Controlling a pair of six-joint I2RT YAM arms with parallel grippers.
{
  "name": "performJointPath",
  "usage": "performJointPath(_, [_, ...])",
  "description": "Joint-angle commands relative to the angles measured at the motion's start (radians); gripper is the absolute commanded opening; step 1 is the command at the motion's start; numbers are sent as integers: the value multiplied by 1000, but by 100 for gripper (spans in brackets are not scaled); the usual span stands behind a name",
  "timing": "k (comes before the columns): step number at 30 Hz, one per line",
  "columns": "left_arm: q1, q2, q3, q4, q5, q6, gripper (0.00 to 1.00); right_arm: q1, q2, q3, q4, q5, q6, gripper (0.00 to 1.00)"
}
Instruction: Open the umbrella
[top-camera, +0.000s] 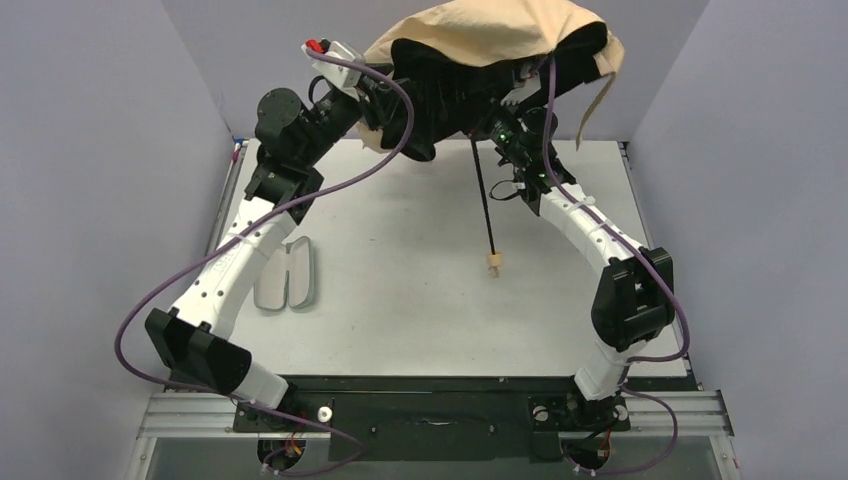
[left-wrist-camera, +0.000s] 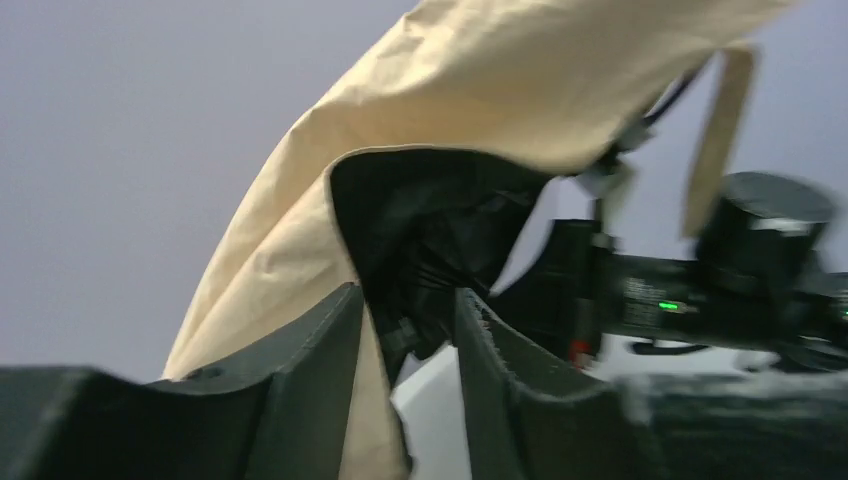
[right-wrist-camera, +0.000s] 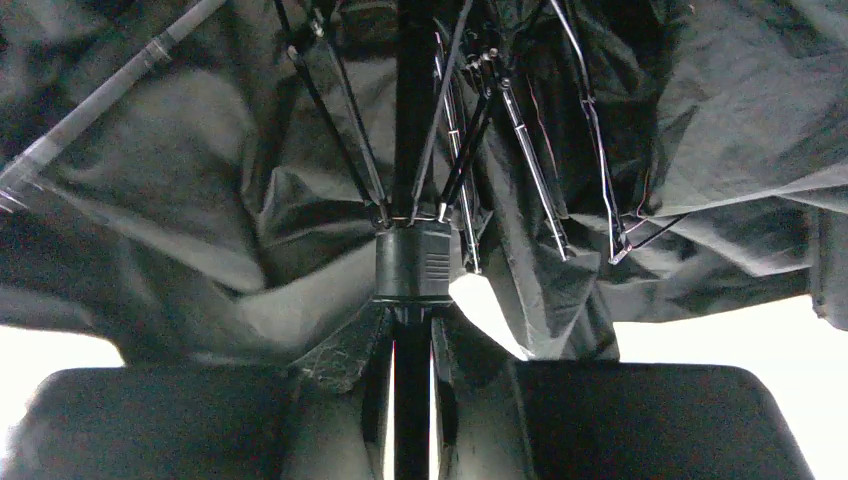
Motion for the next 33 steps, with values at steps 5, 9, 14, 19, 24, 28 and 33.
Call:
performJointPath(5, [-24,-192,-161,-85,233,-23,58,-90,66,123,275,190,319,0])
performJointPath(9, [-110,-227,-295,-113,170,-24,59,-71,66,140,331,238,381,0])
performJointPath(14, [-174,-128,-295,-190,119,-87,62,-51,57,171,362,282,399,0])
performJointPath(19, [-177,-62,-280,-242,160,-143,64,-37,37,205,386,316,358,0])
performJointPath(24, [-179,-7,-253,-214,213,-221,64,-16,31,215,435,317,307,0])
performJointPath(28, [-183,51,-206,-252,207,-248,61,0,19,208,467,316,284,0])
performJointPath(33, [-184,117,-172,-422,243,-235,51,10,0,210,512,331,252,0])
